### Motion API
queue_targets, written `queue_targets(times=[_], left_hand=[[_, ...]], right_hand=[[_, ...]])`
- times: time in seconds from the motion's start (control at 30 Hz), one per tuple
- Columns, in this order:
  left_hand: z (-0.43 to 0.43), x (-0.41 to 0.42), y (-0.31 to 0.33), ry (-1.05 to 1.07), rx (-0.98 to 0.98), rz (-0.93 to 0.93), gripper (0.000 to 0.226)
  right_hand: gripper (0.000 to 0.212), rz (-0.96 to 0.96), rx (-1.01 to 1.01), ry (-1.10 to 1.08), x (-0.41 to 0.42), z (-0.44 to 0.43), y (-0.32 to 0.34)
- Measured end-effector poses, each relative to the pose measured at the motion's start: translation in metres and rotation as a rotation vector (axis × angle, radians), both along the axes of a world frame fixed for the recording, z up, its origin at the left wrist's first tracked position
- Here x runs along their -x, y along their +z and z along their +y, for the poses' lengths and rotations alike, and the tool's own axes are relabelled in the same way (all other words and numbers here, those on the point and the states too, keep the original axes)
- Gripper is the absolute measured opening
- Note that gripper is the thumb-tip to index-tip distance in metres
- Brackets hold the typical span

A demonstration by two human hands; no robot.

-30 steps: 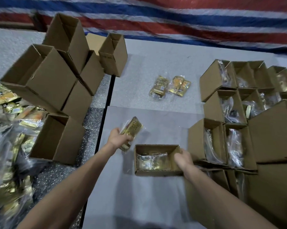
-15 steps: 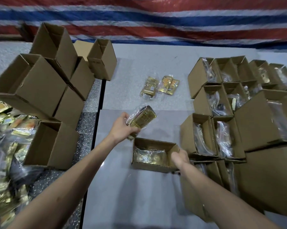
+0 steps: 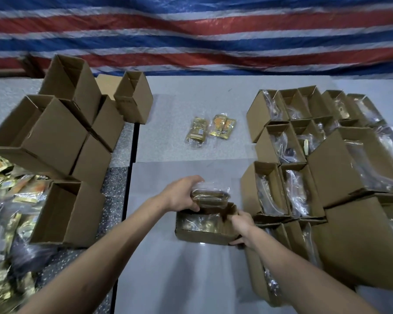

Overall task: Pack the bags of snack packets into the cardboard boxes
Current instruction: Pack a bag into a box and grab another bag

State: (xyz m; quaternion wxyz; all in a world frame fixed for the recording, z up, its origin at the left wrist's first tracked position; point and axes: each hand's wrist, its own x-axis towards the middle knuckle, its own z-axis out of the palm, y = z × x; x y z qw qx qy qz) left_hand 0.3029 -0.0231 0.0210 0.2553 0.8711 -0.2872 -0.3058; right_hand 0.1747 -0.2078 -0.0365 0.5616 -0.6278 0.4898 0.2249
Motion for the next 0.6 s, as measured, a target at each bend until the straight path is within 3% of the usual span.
queue_targets(times=[0.1,0.27,0.5,0.6], left_hand=[[-0.008,0.004,0.0,-0.073,-0.057,-0.048,0.064],[-0.013,0.013,-0.012,-0.144,-0.166,-0.105,0.068],[-0.008,0.027,-0.032,-0.206,-0.232,-0.099,0.037],[-0.007,0.03,-0.034,-0.185,-0.212,-0.082,0.035]], right_hand=[[0.027,0.017,-0.015,0.023,0.002,0.0,-0.002],[0.024,0.002,-0.05,0.016,0.003,-0.001,-0.002],[0.025,-0.028,0.06,0.087,0.003,0.0,-0.004],[0.022,-0.024,0.086,0.094,0.003,0.002,-0.003]])
